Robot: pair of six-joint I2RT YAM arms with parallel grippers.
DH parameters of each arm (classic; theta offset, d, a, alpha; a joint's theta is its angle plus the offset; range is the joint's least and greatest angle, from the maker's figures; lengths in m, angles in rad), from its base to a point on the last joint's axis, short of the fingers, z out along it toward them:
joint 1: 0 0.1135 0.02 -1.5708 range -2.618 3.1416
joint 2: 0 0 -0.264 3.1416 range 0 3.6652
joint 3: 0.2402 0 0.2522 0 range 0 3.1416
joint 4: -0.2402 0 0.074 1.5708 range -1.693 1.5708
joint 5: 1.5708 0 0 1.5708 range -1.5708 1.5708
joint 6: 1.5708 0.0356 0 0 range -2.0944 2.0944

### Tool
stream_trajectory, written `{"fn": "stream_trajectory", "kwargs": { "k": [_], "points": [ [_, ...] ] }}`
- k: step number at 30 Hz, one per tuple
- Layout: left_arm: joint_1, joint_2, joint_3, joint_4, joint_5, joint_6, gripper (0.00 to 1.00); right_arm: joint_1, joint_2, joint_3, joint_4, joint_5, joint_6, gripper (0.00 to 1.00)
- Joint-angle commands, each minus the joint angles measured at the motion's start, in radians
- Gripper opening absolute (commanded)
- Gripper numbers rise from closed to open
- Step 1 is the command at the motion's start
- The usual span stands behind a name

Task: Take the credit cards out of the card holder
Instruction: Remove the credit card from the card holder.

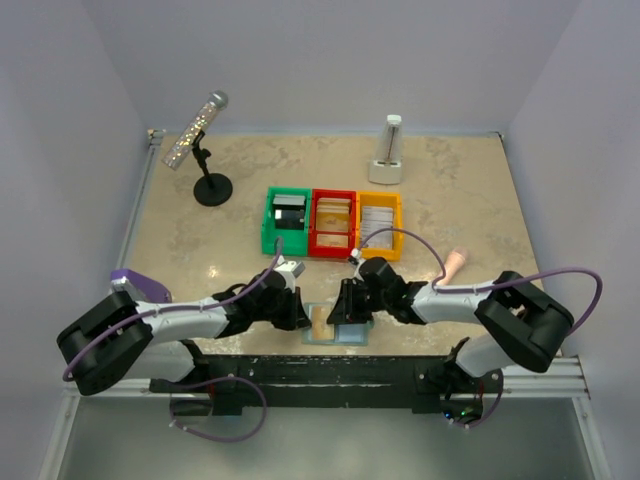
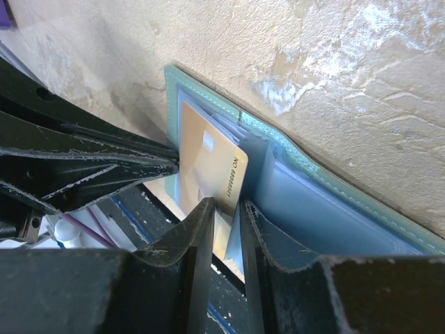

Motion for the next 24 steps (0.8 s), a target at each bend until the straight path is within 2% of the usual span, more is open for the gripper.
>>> {"fn": "stream_trajectory", "kwargs": {
  "k": [1, 9, 24],
  "points": [
    [0.004, 0.023, -0.021, -0.008, -0.008, 0.000, 0.00, -0.005, -0.006, -0.020, 0.039, 0.006, 0.008, 0.26],
    [0.004, 0.025, -0.023, -0.020, -0.027, -0.007, 0.00, -0.011, -0.046, -0.057, 0.043, 0.013, 0.013, 0.27],
    [0.004, 0.054, -0.020, -0.024, -0.027, -0.014, 0.00, -0.018, -0.086, -0.080, 0.071, 0.008, 0.013, 0.18]
  ]
}}
